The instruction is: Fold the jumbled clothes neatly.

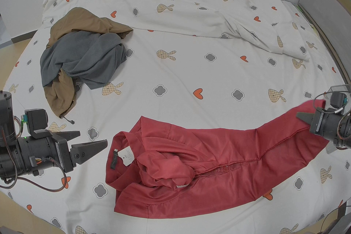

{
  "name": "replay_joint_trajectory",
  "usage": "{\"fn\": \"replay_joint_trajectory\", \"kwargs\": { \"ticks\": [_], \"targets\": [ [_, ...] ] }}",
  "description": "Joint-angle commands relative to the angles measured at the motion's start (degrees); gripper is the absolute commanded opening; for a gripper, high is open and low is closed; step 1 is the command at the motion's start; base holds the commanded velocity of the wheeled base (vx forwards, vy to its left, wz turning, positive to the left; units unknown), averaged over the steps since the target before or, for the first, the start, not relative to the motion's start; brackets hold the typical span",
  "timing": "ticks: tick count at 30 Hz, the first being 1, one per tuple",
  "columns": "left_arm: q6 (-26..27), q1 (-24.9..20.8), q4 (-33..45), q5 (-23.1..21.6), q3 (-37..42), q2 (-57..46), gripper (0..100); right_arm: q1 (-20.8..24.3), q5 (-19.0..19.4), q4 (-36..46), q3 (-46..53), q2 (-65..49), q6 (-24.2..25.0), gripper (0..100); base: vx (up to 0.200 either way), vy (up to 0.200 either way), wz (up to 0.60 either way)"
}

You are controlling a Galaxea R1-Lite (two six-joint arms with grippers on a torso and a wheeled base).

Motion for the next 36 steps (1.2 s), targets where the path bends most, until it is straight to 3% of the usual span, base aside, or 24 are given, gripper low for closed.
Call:
{"fn": "replay_joint_trajectory", "kwargs": {
  "ticks": [1,20,26,36],
  "targets": [
    [-0.1,0.0,-0.2,0.0,0.4,-0.2,100,17.1,-0.4,4.8,-10.3,9.0,5.2,0,0.0,0.0,0.0],
    [-0.1,-0.9,-7.5,-0.1,5.3,1.5,100,25.4,-0.5,6.1,-18.6,16.3,5.4,0,0.0,0.0,0.0],
    [-0.1,-1.1,-8.3,-0.1,5.7,1.6,100,29.7,-5.5,10.2,-22.3,18.7,5.4,0,0.0,0.0,0.0],
    [0.0,-1.2,-8.2,-0.1,5.7,1.2,100,31.7,-7.6,10.5,-23.2,20.5,5.4,0,0.0,0.14,0.0]
  ]
}}
